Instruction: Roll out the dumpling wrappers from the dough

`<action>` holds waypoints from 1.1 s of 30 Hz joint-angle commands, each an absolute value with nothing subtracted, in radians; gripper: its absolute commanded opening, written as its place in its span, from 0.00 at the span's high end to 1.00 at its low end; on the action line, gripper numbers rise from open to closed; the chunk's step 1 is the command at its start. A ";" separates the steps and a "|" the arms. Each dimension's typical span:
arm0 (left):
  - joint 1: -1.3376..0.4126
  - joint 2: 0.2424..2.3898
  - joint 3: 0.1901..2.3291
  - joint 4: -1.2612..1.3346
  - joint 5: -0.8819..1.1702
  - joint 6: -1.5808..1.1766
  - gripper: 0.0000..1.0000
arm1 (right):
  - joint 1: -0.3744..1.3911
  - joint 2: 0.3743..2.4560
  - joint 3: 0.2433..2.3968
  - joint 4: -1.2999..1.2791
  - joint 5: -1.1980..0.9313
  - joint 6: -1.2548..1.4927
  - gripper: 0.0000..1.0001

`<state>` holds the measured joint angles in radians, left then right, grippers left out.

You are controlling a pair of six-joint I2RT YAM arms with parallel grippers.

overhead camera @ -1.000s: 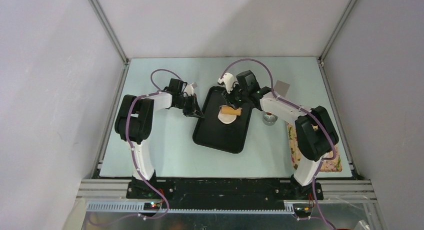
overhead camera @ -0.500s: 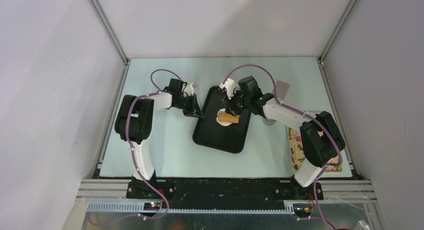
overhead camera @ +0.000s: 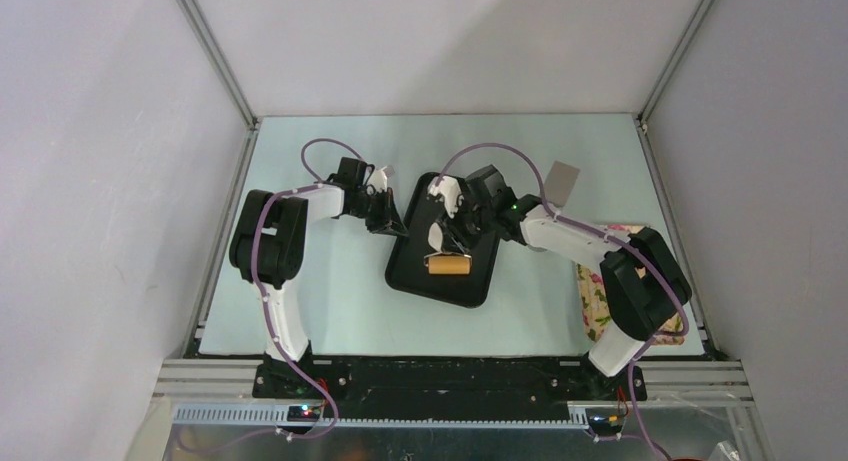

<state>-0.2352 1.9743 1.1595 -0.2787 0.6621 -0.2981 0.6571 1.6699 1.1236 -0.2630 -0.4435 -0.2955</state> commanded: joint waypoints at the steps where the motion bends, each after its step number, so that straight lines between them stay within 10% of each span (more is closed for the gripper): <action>1: -0.223 2.007 1.146 -0.370 0.600 -0.276 1.00 | 0.674 1.670 1.077 -0.412 -0.464 -0.293 1.00; 33: -0.224 2.010 1.147 -0.369 0.598 -0.278 1.00 | 0.645 1.881 1.341 -0.406 -0.318 -0.323 1.00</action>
